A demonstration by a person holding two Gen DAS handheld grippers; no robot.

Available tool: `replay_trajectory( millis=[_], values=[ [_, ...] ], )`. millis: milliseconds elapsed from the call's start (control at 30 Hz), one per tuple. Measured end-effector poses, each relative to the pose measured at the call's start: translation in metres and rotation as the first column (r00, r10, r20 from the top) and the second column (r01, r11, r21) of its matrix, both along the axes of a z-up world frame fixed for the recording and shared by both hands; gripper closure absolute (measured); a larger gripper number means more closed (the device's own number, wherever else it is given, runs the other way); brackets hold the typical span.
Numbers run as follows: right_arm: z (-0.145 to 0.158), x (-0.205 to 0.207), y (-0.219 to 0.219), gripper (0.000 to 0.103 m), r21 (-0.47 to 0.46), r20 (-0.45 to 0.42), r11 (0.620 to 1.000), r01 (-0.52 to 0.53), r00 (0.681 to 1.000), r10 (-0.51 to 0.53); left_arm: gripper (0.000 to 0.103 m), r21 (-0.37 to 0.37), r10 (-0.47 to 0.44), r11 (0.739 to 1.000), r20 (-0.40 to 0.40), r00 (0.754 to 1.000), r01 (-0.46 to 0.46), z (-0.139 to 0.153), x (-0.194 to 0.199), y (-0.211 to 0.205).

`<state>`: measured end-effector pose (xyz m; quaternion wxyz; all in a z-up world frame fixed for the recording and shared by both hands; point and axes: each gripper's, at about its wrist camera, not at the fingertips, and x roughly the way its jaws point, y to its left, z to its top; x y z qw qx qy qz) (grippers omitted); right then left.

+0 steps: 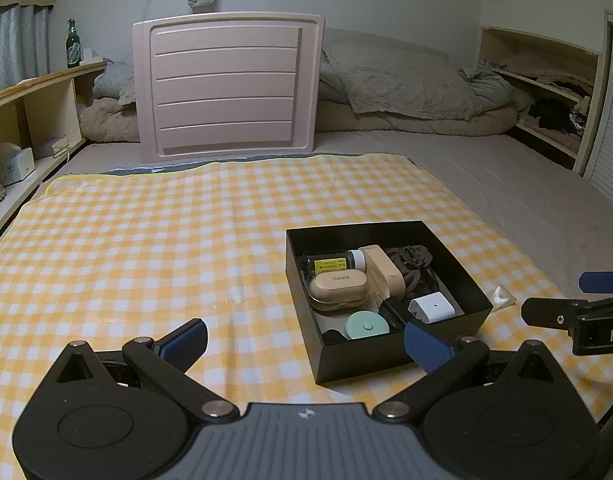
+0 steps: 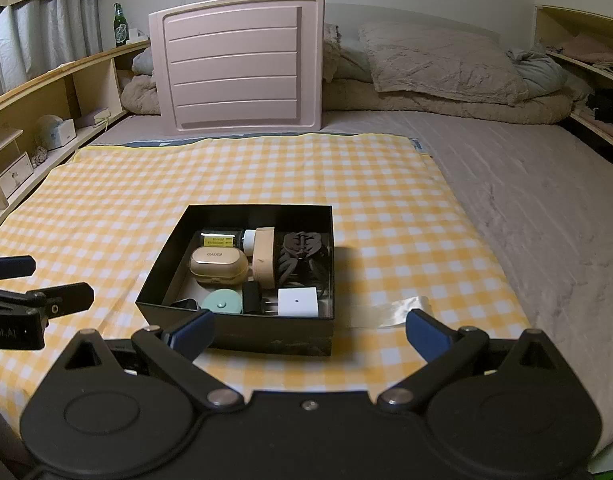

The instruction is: Organize rigid objects

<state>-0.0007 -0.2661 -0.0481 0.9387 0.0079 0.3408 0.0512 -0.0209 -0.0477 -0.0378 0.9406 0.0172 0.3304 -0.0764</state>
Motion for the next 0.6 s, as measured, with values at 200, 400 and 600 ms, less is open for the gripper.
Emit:
replay_trajectory(
  millis=[200, 400, 600],
  values=[
    [-0.0003, 0.0001, 0.0006, 0.000, -0.001, -0.003, 1.000, 0.003, 1.000, -0.003, 0.000, 0.000, -0.002, 1.000, 0.000, 1.000, 0.002, 0.0004, 0.0000, 0.0000],
    [-0.0006, 0.0007, 0.0011, 0.000, -0.002, -0.004, 1.000, 0.001, 1.000, -0.001, 0.000, 0.001, -0.001, 1.000, -0.001, 1.000, 0.001, 0.0012, -0.0006, -0.0006],
    [-0.0005, 0.0006, 0.0014, 0.000, -0.002, -0.004, 1.000, 0.000, 1.000, 0.000, 0.000, 0.000, -0.001, 1.000, -0.001, 1.000, 0.001, 0.0010, -0.0004, -0.0002]
  ],
)
